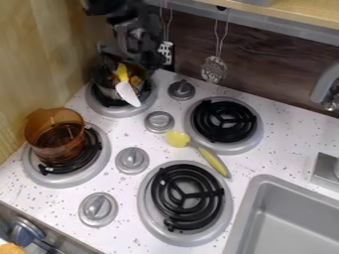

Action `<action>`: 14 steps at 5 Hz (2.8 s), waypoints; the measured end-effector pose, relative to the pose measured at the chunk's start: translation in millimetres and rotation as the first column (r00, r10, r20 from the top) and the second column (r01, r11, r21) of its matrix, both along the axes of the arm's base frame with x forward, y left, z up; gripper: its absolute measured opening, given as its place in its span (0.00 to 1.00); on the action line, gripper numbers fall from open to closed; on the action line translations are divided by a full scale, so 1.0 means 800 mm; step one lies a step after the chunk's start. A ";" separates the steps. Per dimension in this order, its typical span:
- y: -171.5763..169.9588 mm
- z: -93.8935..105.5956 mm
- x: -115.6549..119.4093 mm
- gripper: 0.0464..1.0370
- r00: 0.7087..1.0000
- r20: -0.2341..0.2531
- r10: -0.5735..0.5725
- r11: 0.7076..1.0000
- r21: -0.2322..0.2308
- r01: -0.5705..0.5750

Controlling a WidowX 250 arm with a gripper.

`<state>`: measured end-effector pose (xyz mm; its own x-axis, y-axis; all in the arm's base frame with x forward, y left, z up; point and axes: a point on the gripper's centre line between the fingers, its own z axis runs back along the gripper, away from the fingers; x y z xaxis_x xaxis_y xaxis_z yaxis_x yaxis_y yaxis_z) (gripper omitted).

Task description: Move the white knife with yellow handle from the silver pot to the orange plastic pot below it

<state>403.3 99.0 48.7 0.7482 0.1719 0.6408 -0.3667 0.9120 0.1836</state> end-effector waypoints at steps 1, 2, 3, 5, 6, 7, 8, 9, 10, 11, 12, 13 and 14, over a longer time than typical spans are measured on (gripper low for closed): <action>0.017 -0.001 0.014 0.96 1.000 -0.002 -0.004 1.000 -0.004 0.004; 0.024 -0.015 0.020 0.96 1.000 -0.007 -0.001 1.000 0.015 0.001; 0.026 -0.031 0.028 0.96 1.000 0.014 0.001 1.000 0.016 -0.002; 0.047 -0.039 0.044 0.96 1.000 -0.014 0.016 1.000 0.005 -0.016; 0.051 -0.039 0.047 0.96 0.999 -0.004 0.039 0.999 -0.004 -0.039; 0.059 -0.044 0.040 0.96 0.995 -0.016 0.098 0.995 -0.022 -0.099; 0.057 -0.045 0.039 0.96 0.990 -0.002 0.143 0.987 -0.068 -0.143; 0.061 -0.050 0.034 0.96 0.986 -0.016 0.169 0.980 -0.101 -0.170; 0.064 -0.056 0.036 0.96 0.980 -0.016 0.198 0.970 -0.142 -0.198; 0.063 -0.062 0.037 0.96 0.978 -0.025 0.206 0.965 -0.161 -0.207; 0.060 -0.065 0.037 0.88 0.973 -0.031 0.228 0.954 -0.191 -0.230; 0.059 -0.064 0.039 0.61 0.971 -0.032 0.239 0.948 -0.210 -0.240; 0.061 -0.063 0.040 0.37 0.974 -0.026 0.227 0.953 -0.202 -0.227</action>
<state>435.4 147.8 -1.4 0.6759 0.4633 0.5732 -0.5680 0.8230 0.0045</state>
